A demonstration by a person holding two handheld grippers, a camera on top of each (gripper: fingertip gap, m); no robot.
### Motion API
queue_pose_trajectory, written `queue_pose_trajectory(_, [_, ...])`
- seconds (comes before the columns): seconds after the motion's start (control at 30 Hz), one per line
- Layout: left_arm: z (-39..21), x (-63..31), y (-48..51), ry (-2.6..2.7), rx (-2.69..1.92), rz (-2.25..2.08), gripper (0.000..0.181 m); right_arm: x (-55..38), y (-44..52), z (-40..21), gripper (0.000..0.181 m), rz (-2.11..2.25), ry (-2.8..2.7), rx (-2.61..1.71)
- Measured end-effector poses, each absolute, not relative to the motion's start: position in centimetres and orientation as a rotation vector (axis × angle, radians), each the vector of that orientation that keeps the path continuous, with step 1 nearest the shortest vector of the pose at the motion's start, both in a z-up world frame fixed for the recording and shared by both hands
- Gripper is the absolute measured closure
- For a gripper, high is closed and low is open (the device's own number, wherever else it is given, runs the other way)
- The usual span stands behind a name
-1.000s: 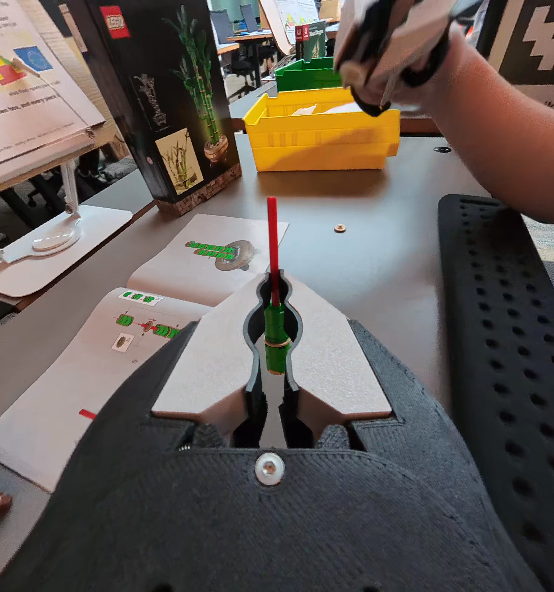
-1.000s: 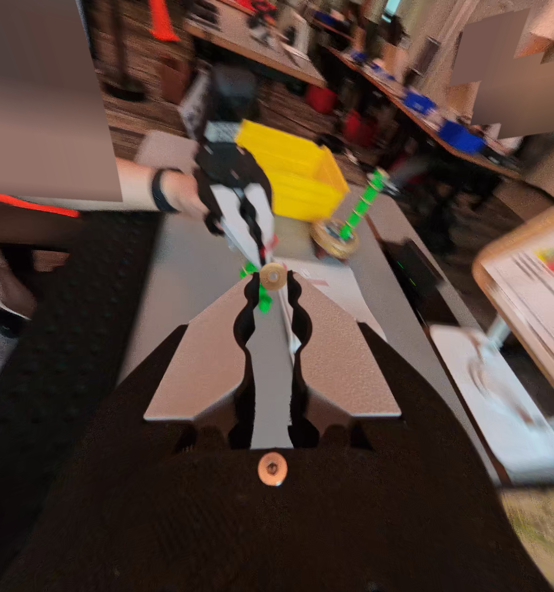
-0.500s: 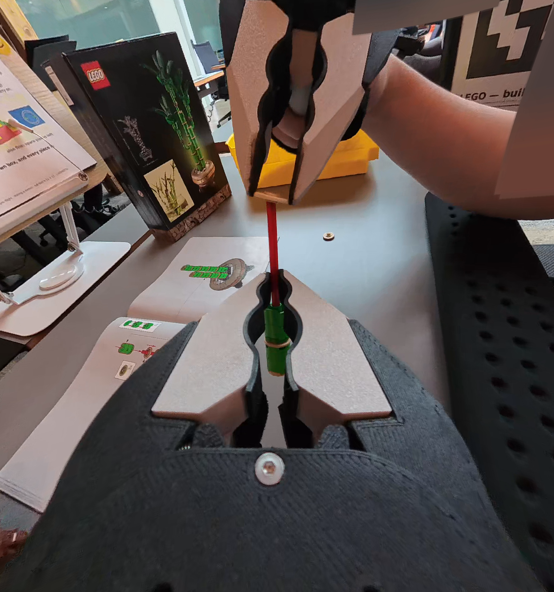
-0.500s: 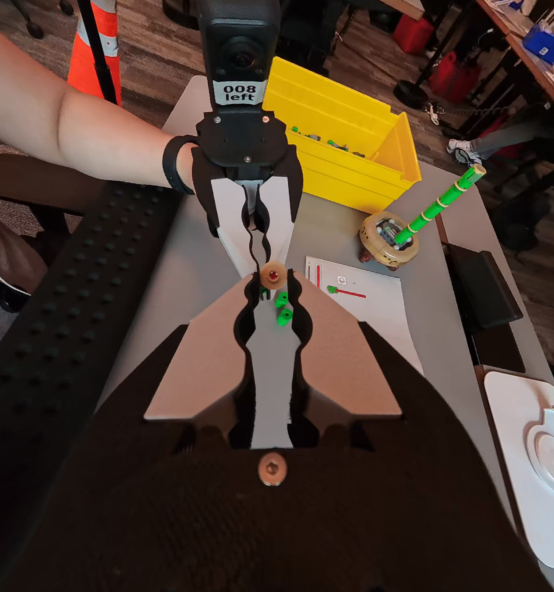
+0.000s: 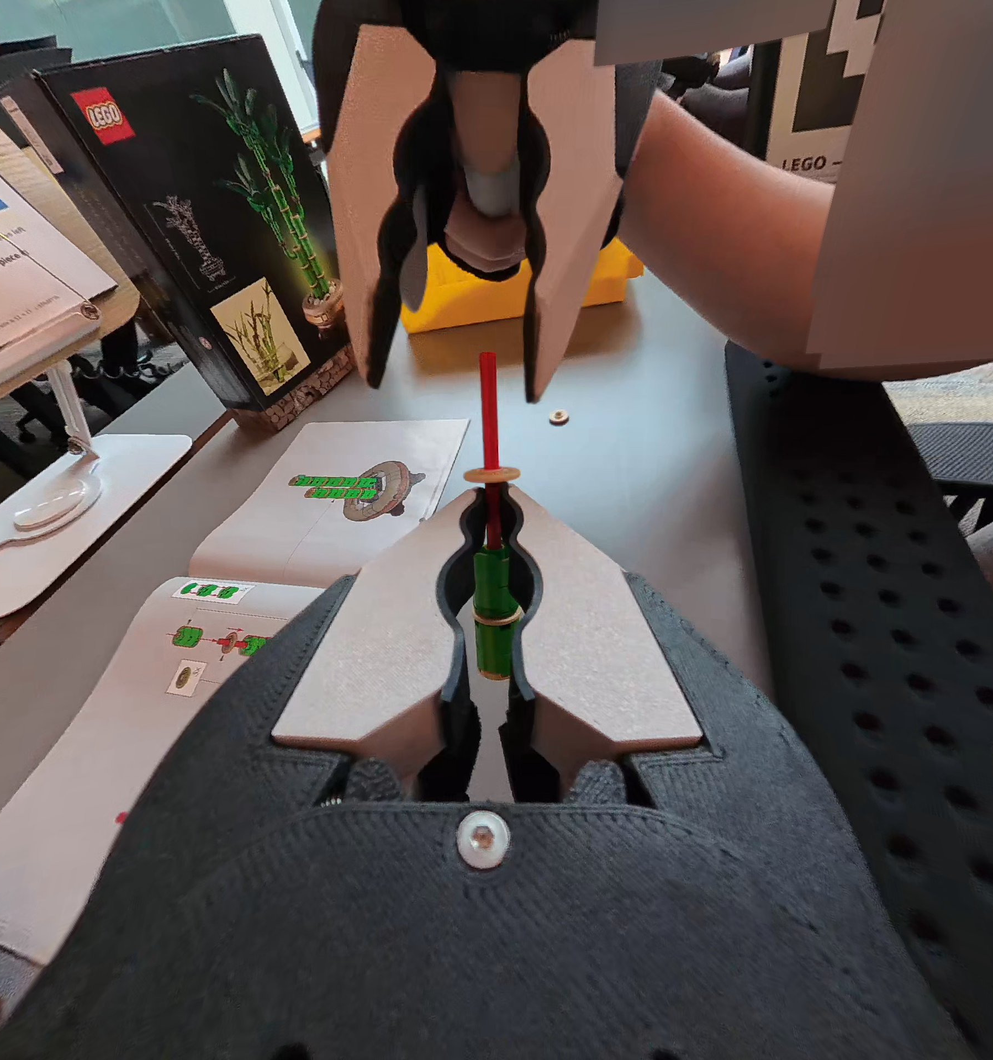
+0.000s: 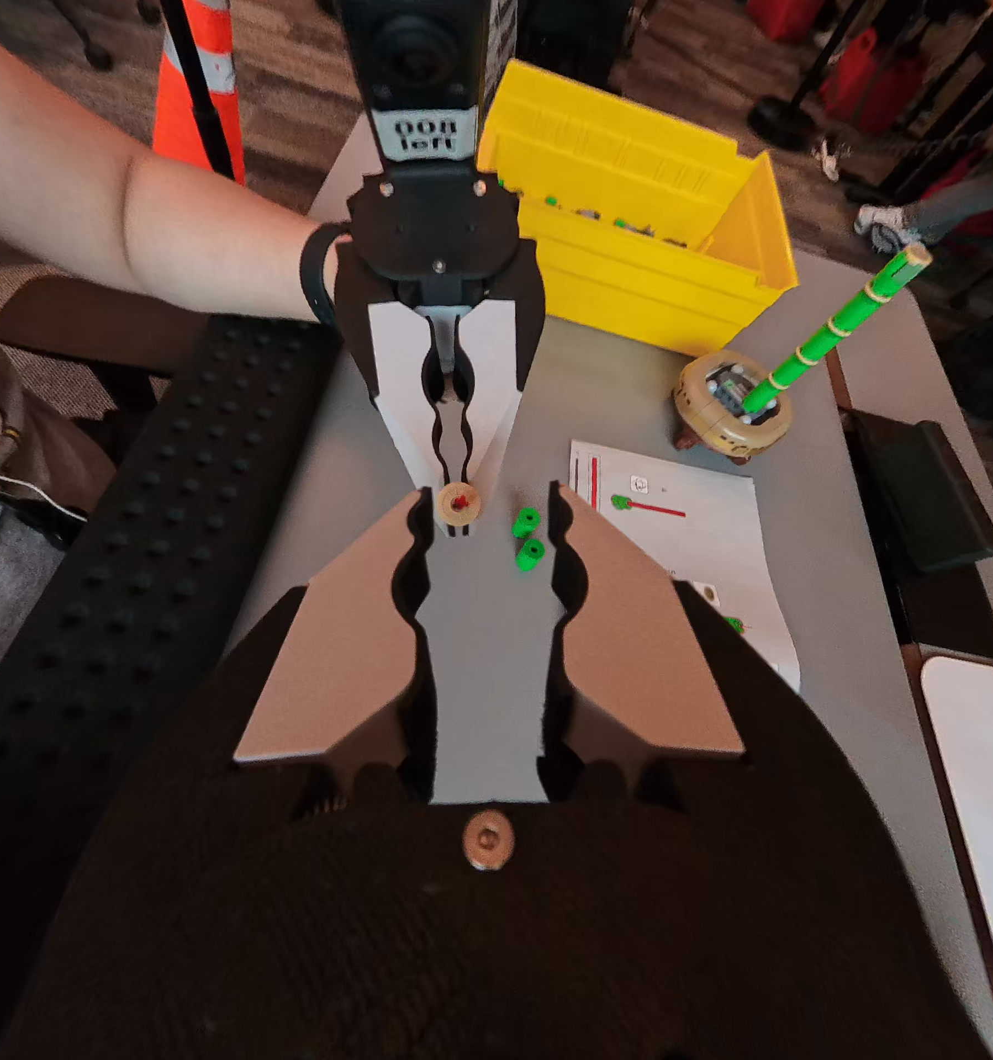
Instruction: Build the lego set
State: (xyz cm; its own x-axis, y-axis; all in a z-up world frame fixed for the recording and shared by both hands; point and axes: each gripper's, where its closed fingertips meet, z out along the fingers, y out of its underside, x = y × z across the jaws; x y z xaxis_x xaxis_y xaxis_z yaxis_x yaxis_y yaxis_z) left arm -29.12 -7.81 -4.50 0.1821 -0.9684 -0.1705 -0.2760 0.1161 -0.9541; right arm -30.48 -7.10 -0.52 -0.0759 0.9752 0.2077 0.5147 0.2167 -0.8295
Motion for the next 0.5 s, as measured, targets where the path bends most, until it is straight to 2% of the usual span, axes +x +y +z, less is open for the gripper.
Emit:
queue_pose_trajectory(0.07, [-4.1, -29.2, -7.9, 1.286, -1.375, -0.85, 0.179, -30.4, -7.3, 0.0, 0.158, 0.82, -1.684, -1.379])
queue_pose_trajectory(0.1, [-3.9, -29.2, -7.9, 1.276, -1.371, -0.865, 0.18, -30.4, -7.5, 0.1, 0.161, 0.859, -1.68, -1.37])
queue_pose_trajectory(0.33, [-2.9, -29.5, -7.9, 1.221, -1.363, -0.951, 0.179, -31.7, -7.8, -0.1, 0.169, 1.009, -1.643, -1.329])
queue_pose_trajectory(0.4, [-2.9, -29.5, -8.0, 1.219, -1.366, -0.959, 0.179, -32.0, -8.1, -0.1, 0.178, 1.047, -1.639, -1.311])
queue_pose_trajectory(0.5, [-2.4, -29.6, -7.9, 1.189, -1.341, -0.976, 0.179, -32.0, -7.9, 0.5, 0.178, 1.045, -1.608, -1.288])
